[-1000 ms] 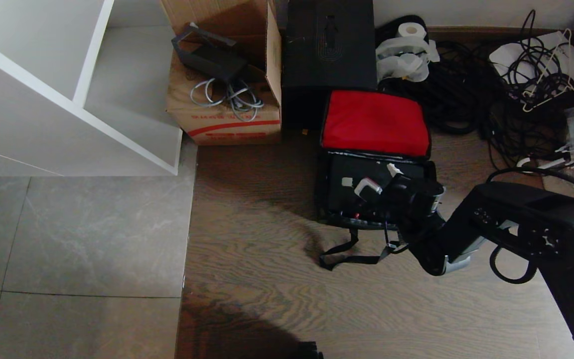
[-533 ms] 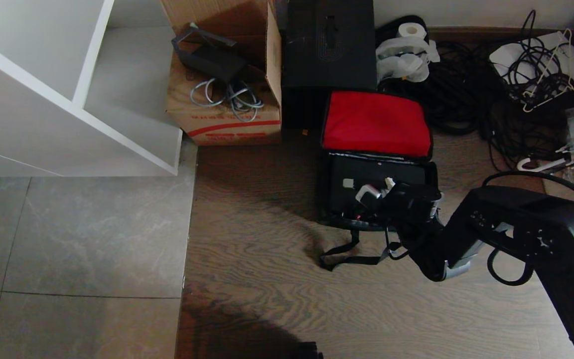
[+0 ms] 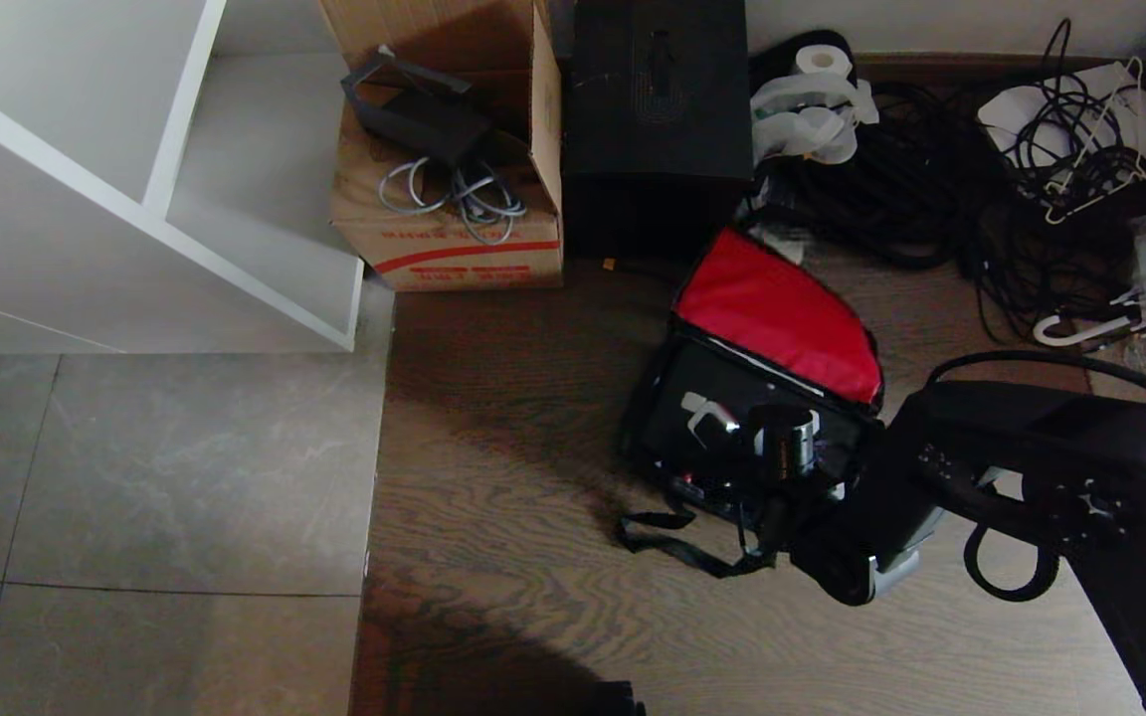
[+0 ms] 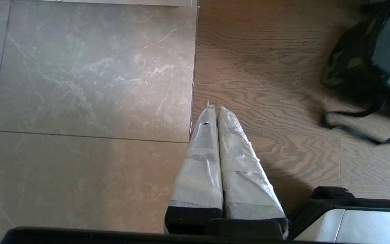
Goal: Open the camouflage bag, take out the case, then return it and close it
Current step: Lift the black box
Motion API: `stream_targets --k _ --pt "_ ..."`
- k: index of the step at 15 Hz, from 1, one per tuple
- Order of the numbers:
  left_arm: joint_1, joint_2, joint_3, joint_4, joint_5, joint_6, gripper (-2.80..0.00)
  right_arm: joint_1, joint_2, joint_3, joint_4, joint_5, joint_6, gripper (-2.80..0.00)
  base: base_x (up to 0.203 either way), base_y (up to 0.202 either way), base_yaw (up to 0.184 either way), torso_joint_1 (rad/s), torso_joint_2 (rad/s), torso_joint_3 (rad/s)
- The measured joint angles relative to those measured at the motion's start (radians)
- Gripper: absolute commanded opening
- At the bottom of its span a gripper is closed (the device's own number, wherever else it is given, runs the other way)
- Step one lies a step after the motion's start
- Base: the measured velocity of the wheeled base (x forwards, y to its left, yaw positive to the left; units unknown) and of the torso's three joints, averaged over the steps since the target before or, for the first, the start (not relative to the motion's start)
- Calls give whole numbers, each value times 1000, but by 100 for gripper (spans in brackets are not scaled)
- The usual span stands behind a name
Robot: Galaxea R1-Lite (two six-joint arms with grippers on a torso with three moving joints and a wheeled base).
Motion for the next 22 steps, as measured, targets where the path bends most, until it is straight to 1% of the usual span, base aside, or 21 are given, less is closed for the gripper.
stream_targets --k 1,3,4,7,10,14,19,22 --pt "0 0 0 0 0 0 -280 14 -2 3 29 -11 35 -280 0 0 0 0 0 0" --pt "0 0 0 0 0 0 -280 24 1 -4 55 -14 57 -280 0 0 0 0 0 0" --pt "0 0 0 0 0 0 -280 26 2 -5 51 -15 57 0 0 0 0 0 0 0" --pt "0 0 0 0 0 0 -280 29 6 -10 42 -17 57 0 0 0 0 0 0 0" --pt "0 0 0 0 0 0 -280 28 9 -10 -14 -22 46 0 0 0 0 0 0 0" --pt "0 0 0 0 0 0 -280 24 7 -43 -16 -21 33 0 0 0 0 0 0 0" --pt "0 0 0 0 0 0 -280 -38 -15 -126 18 -18 -4 0 0 0 0 0 0 0" --pt "0 0 0 0 0 0 -280 -76 -18 -174 80 -16 -6 0 0 0 0 0 0 0"
